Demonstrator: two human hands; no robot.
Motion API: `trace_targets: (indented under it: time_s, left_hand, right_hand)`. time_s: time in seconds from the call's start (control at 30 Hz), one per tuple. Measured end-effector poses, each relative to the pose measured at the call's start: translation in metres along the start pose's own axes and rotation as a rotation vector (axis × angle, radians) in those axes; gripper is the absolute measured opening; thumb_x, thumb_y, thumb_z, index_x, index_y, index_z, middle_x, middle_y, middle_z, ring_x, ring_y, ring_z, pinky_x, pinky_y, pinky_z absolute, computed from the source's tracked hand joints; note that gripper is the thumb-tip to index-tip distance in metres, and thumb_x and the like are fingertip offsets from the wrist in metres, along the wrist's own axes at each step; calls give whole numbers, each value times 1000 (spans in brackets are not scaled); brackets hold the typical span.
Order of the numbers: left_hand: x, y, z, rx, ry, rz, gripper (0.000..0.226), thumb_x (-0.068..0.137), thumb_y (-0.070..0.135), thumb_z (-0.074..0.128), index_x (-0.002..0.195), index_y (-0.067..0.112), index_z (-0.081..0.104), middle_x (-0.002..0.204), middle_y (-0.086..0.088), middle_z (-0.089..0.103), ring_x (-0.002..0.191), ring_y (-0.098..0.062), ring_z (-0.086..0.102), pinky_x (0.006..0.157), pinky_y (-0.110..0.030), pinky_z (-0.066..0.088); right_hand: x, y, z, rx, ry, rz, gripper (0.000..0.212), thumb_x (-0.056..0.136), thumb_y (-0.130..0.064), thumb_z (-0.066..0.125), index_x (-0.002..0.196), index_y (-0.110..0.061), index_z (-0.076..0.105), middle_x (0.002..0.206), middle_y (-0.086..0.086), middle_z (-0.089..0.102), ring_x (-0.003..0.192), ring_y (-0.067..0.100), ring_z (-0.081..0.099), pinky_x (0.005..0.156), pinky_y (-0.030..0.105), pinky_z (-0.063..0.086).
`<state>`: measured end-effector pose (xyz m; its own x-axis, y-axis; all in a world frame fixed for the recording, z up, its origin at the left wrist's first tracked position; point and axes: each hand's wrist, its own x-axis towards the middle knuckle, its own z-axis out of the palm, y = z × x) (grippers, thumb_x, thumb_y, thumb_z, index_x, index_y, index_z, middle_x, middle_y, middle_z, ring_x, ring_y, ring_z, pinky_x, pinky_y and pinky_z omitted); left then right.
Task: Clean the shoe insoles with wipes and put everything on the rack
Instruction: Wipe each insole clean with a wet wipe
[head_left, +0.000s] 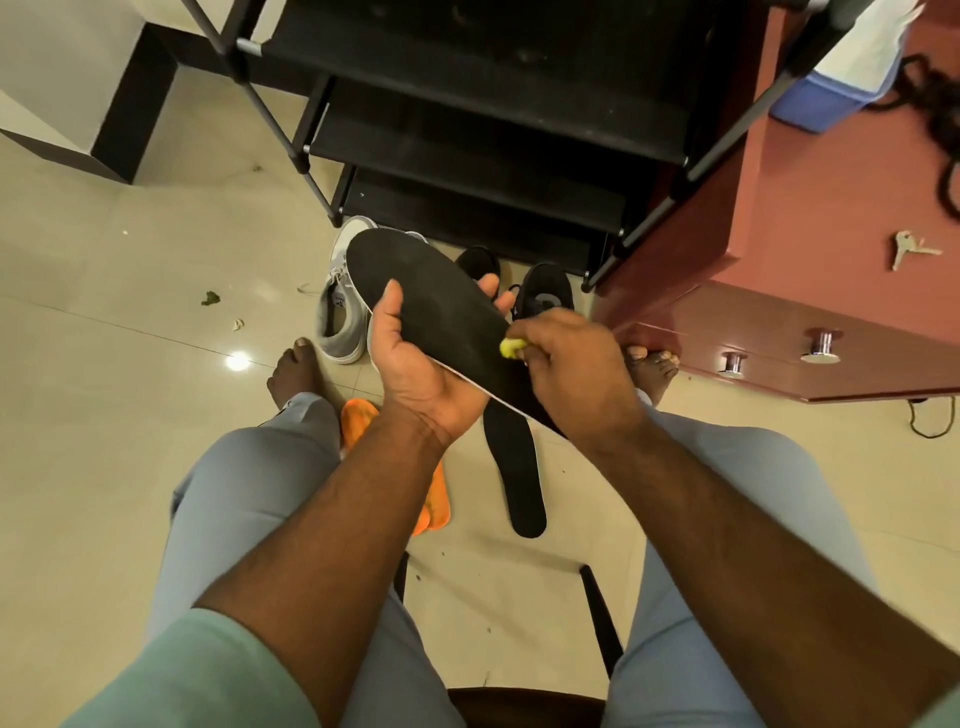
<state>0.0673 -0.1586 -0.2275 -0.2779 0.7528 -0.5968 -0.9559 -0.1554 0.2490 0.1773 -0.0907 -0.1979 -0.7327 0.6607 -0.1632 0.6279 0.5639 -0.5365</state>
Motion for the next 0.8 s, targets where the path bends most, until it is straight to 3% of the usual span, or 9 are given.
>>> trace_targets:
  time_s: [0.17,0.23,0.33,0.47,0.63,0.8]
  left_hand:
    - [-4,3,1,-5,36,12,76,90,66,35,98,4,77,116,-16,69,123,-33,59,111,-52,38]
    - [-4,4,3,6,35,13,76,91,66,34,92,5,80,116,-15,69,125,-33,58,112,-51,36]
    - [-3,4,4,15,38,21,76,91,66,33,106,4,74,117,-14,69,124,-32,58,113,-49,35]
    - [-3,4,2,19,61,46,74,91,66,34,113,3,67,116,-15,69,120,-33,60,108,-49,41]
    - [1,-3,-1,55,41,38,69,91,63,38,114,5,67,119,-20,62,119,-37,55,115,-52,32]
    - [1,2,-4,113,23,9,74,92,66,32,97,9,80,129,-20,61,126,-35,52,115,-53,32]
  right_hand:
    - [-21,-22,8,91,-15,-168,27,80,6,56,100,-3,71,94,15,68,87,31,64,76,43,55]
    - [-14,-12,6,70,-30,-63,29,86,4,55,108,-7,69,104,13,66,96,28,61,84,38,51]
    - [-2,8,3,-4,-46,158,34,91,-3,52,121,-15,63,117,7,61,107,21,55,94,30,44]
    - [-18,-15,11,127,6,-40,28,84,4,58,106,-8,71,101,11,66,93,24,62,83,35,51]
    - [4,-1,11,129,39,219,30,89,-5,57,115,-16,67,112,2,63,102,13,55,82,12,34]
    - [-8,-13,20,271,-31,154,19,87,-11,65,104,-17,71,101,-4,65,89,4,53,75,7,38]
